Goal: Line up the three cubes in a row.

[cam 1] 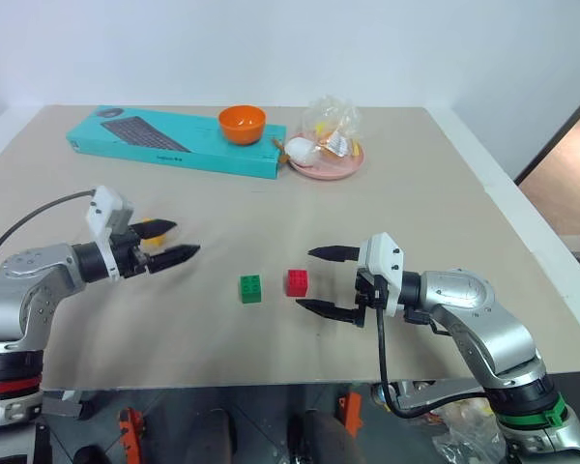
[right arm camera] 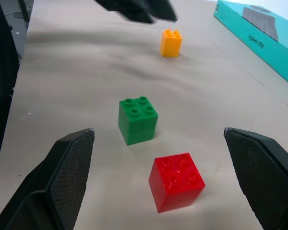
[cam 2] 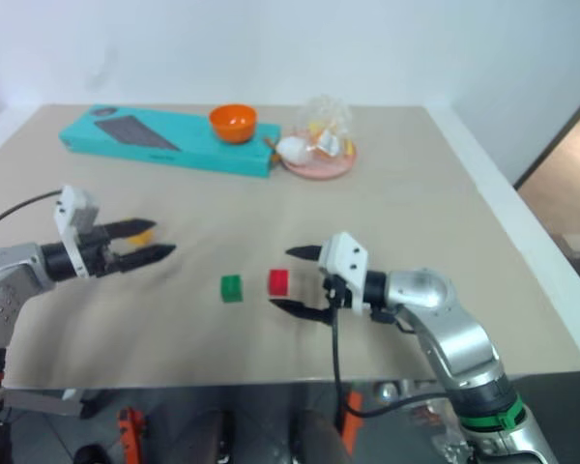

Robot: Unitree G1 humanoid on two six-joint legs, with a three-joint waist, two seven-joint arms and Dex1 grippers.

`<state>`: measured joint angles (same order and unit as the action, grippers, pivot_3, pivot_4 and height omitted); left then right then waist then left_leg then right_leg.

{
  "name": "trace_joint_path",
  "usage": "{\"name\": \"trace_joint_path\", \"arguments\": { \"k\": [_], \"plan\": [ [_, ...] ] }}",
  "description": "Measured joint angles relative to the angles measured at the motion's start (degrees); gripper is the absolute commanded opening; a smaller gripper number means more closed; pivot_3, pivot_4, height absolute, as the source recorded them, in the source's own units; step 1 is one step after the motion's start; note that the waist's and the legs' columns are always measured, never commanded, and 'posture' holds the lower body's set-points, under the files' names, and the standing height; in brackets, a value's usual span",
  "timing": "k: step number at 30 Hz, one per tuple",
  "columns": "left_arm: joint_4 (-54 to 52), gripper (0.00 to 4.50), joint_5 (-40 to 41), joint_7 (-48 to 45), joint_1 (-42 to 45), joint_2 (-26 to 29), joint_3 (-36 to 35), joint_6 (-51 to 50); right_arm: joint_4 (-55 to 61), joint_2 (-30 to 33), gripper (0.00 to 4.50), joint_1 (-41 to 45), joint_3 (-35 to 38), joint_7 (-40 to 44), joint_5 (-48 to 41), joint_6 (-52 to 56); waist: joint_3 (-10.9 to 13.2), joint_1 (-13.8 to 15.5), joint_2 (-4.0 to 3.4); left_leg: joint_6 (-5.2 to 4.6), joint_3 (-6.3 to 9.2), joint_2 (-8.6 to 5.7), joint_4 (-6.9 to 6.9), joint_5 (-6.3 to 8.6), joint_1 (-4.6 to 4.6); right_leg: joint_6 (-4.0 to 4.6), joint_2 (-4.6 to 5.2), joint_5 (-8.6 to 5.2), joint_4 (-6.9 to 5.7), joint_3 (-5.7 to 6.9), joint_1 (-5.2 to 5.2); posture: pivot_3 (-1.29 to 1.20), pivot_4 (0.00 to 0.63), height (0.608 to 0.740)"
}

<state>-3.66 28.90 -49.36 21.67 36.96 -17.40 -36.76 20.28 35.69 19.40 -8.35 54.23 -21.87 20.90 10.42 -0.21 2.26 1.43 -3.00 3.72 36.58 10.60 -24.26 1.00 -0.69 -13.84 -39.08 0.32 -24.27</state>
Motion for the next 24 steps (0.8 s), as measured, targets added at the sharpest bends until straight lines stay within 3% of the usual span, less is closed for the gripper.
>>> {"name": "trace_joint_path", "arguments": {
  "k": [8,19,24],
  "plan": [
    [2.79,4.43,-8.29,18.11,-1.73,-6.8,-1.52,9.93,-1.63,-0.23,4.5,1.54,-0.04,1.67,0.03,-0.82,-0.02,0.08,0.02,0.0,-0.07,-0.01,0.0,0.0,0.03,-0.05,0.01,0.06,0.01,-0.12,-0.01,0.0,0.15,0.74],
    [11.2,4.43,-12.75,24.04,-0.7,-7.45,0.58,14.36,-2.51,-0.3,4.5,1.57,-0.08,1.87,0.4,-1.43,-0.03,0.08,0.05,0.01,-0.1,-0.01,-0.01,0.0,0.03,-0.05,0.01,0.07,0.01,-0.14,-0.02,0.0,0.15,0.74],
    [14.75,2.83,-12.64,24.08,0.6,-8.9,1.81,13.87,-2.52,-0.29,4.5,1.54,-0.09,1.84,0.82,-1.49,-0.03,0.08,0.06,0.01,-0.1,-0.04,0.0,0.0,0.02,-0.06,0.0,0.08,0.01,-0.13,-0.01,0.0,0.15,0.74]
  ]
}}
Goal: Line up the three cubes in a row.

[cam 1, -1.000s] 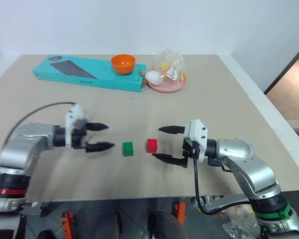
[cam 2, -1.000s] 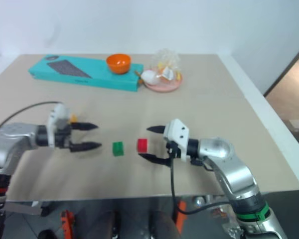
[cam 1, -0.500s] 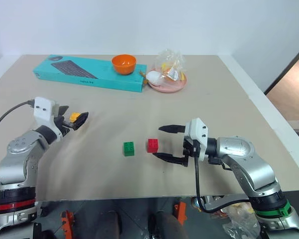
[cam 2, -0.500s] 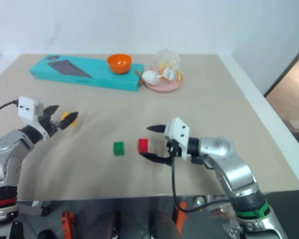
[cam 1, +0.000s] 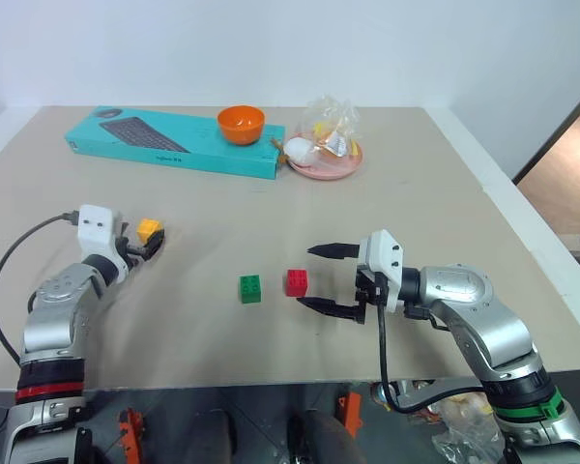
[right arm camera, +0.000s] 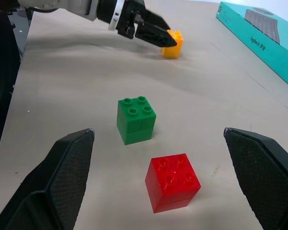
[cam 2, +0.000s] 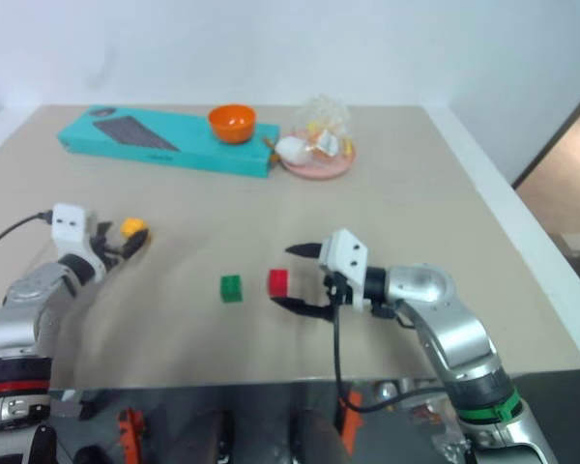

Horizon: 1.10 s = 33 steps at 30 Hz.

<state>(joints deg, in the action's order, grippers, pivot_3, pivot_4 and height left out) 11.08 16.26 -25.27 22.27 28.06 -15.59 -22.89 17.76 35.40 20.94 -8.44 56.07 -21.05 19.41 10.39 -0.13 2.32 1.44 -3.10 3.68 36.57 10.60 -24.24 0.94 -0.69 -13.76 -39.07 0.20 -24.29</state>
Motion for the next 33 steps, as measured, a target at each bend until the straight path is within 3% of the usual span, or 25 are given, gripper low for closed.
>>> {"name": "trace_joint_path", "arguments": {
  "k": [5,13,22,27,33],
  "plan": [
    [3.42,1.3,-0.69,0.19,1.53,-0.03,0.14,0.74,0.0,0.02,4.5,-0.09,0.0,-0.05,0.07,0.0,0.0,-0.02,0.0,0.0,-0.01,0.02,-0.01,0.0,0.0,0.0,-0.01,0.0,0.0,0.05,0.0,0.0,0.15,0.74],
    [5.19,1.3,-1.01,-3.55,2.18,1.46,1.44,2.12,0.02,0.12,4.5,-0.59,0.0,-0.12,0.06,0.04,0.0,-0.01,0.0,0.03,-0.01,0.01,0.0,-0.02,0.01,0.02,-0.01,0.01,0.0,0.07,0.01,0.0,0.15,0.74],
    [0.13,1.3,3.38,-35.25,-5.06,10.75,7.96,13.52,0.16,1.11,4.5,-1.28,0.05,0.0,0.02,0.15,0.0,-0.08,0.0,0.04,-0.05,0.07,-0.06,-0.01,0.0,0.12,0.07,-0.02,0.01,0.07,-0.05,0.0,0.15,0.74],
    [3.82,1.3,3.97,-47.11,-4.78,13.1,9.75,20.49,0.57,1.2,4.5,-2.03,0.04,-0.06,0.02,0.17,0.0,-0.03,-0.01,0.02,-0.03,0.11,-0.06,-0.02,0.01,0.17,0.03,-0.01,0.01,0.11,-0.05,0.0,0.15,0.74],
    [8.82,1.3,2.83,-53.26,-2.72,13.16,12.63,26.87,0.81,1.38,4.5,-2.2,0.04,-0.15,0.02,0.36,0.0,0.01,-0.01,0.02,-0.03,0.09,-0.06,-0.02,-0.03,0.16,-0.02,-0.02,0.01,0.12,-0.07,0.0,0.15,0.74]
  ]
}}
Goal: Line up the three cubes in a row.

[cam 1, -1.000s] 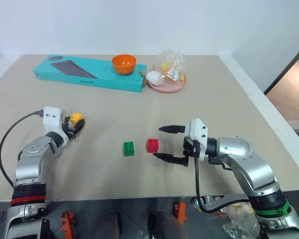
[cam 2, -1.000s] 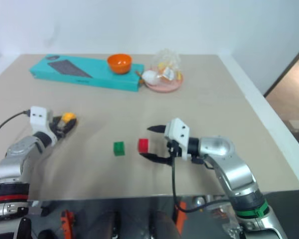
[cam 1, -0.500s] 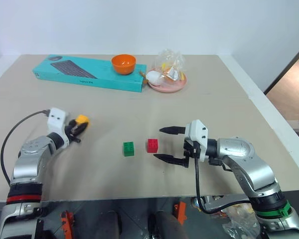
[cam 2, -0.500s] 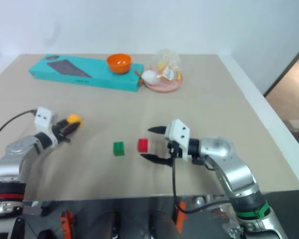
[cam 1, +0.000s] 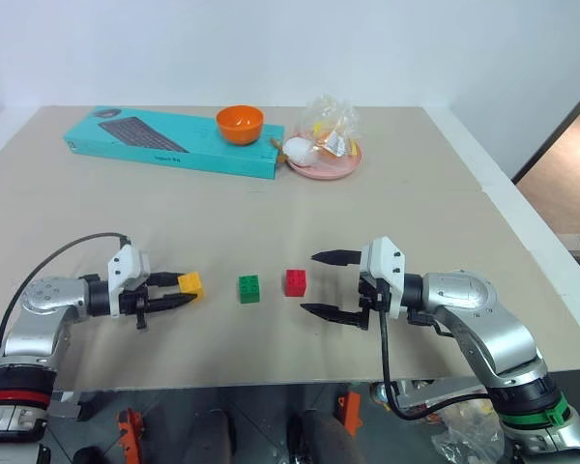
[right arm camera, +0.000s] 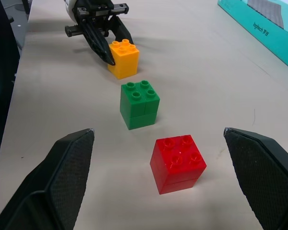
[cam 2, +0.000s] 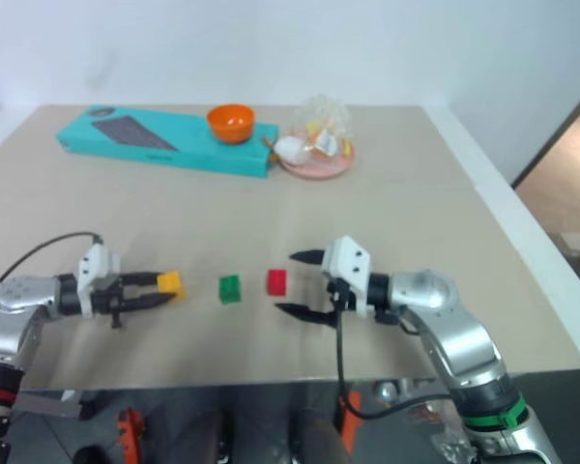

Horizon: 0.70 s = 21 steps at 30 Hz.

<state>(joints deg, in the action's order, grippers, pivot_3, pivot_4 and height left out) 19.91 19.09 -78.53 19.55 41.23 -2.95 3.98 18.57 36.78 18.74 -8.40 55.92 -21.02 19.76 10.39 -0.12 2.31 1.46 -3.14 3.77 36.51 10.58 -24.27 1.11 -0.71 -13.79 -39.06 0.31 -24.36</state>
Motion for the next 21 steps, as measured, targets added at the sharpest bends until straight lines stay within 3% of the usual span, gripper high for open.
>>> {"name": "trace_joint_path", "arguments": {
  "k": [21],
  "plan": [
    [-0.39,1.3,-0.24,-3.59,1.15,-2.03,3.25,2.56,0.97,0.85,4.5,-0.64,0.01,-1.03,-0.03,0.41,0.0,0.0,0.0,0.0,-0.02,-0.04,0.02,0.0,0.01,-0.07,-0.03,-0.02,0.0,-0.03,0.02,0.0,0.15,0.74]
  ]
}}
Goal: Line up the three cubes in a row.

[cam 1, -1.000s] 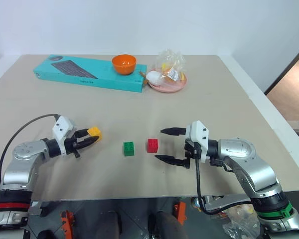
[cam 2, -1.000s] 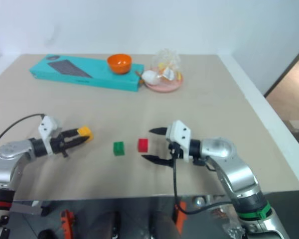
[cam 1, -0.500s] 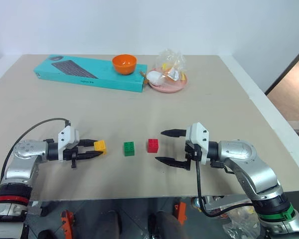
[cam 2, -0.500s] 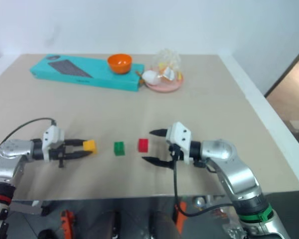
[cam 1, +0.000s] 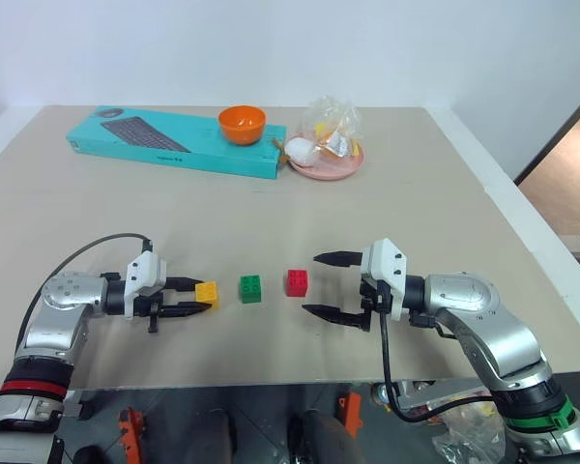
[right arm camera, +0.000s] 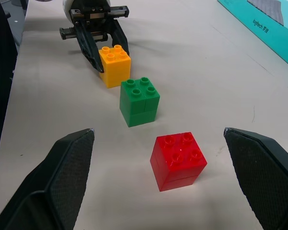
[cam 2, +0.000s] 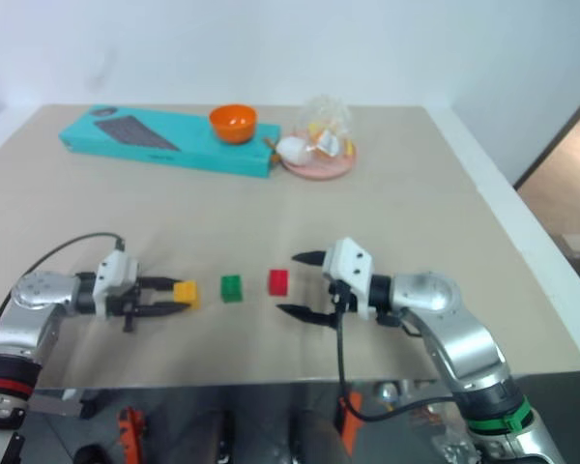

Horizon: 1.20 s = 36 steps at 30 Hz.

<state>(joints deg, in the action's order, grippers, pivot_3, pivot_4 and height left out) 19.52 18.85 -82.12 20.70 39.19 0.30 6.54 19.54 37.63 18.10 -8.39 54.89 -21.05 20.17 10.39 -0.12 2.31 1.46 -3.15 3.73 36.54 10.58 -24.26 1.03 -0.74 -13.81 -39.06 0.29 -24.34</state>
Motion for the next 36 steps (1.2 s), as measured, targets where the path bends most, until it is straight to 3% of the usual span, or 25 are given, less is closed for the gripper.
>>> {"name": "trace_joint_path", "arguments": {
  "k": [3,5,10,12,22,26,29,36],
  "plan": [
    [0.15,1.3,-0.64,0.01,0.38,0.21,0.47,1.17,0.0,0.0,4.5,0.0,0.0,0.01,0.0,0.0,0.0,0.0,0.0,0.0,-0.01,-0.01,0.0,0.0,0.01,0.0,0.01,0.0,0.0,-0.01,0.01,0.0,0.15,0.74],
    [0.26,2.32,-0.82,0.0,0.61,0.44,0.82,1.53,0.0,0.0,4.5,0.0,0.0,0.03,0.0,-0.01,-0.01,0.0,-0.01,0.0,-0.02,-0.01,0.0,0.0,0.03,0.0,0.01,0.0,0.0,-0.01,0.02,0.0,0.15,0.74],
    [2.31,4.03,-2.52,0.08,0.32,2.06,1.82,1.65,-0.02,0.09,4.5,-0.06,0.01,0.07,-0.03,-0.03,-0.01,-0.07,-0.01,0.0,-0.03,0.05,-0.01,0.0,0.02,0.02,0.0,0.0,0.0,-0.02,-0.01,0.0,0.15,0.74],
    [1.1,4.45,-1.58,0.5,0.2,2.85,1.38,-2.38,-0.02,0.11,4.5,-0.07,0.02,0.07,-0.1,-0.02,0.0,-0.08,-0.01,0.0,-0.01,0.07,-0.03,0.0,-0.02,0.03,-0.01,-0.01,0.0,-0.01,-0.06,0.0,0.15,0.74],
    [-15.61,4.45,9.01,7.11,-2.09,7.47,-6.65,-24.01,0.02,0.7,4.5,-0.16,2.02,0.07,-1.29,0.42,0.01,-0.16,0.0,0.0,0.04,0.07,-0.03,0.0,-0.04,0.05,0.02,-0.03,0.0,0.03,-0.05,0.0,0.15,0.74],
    [-22.02,4.45,15.19,13.43,1.33,8.05,-10.93,-34.1,-0.03,1.02,4.5,0.54,2.51,0.45,-2.04,0.65,0.02,-0.14,0.01,0.0,0.09,0.05,-0.01,0.0,-0.02,0.04,0.02,-0.02,0.0,0.07,-0.02,0.0,0.15,0.74],
    [-24.51,4.45,14.27,21.94,5.62,2.9,-11.37,-34.1,-1.59,-0.37,4.5,4.0,3.11,-0.09,-2.84,1.08,0.02,-0.11,-0.01,-0.03,0.07,-0.02,0.0,-0.02,0.06,-0.02,0.01,0.02,-0.01,0.0,0.07,0.0,0.15,0.74],
    [-24.65,4.45,6.82,36.05,5.38,-8.43,-5.87,-31.33,-10.77,-6.11,4.5,8.6,4.59,-4.2,-2.71,0.51,0.02,-0.18,0.02,-0.02,0.03,-0.07,-0.02,-0.01,0.0,-0.09,0.0,0.05,0.01,-0.22,-0.01,0.0,0.15,0.74]
  ]
}}
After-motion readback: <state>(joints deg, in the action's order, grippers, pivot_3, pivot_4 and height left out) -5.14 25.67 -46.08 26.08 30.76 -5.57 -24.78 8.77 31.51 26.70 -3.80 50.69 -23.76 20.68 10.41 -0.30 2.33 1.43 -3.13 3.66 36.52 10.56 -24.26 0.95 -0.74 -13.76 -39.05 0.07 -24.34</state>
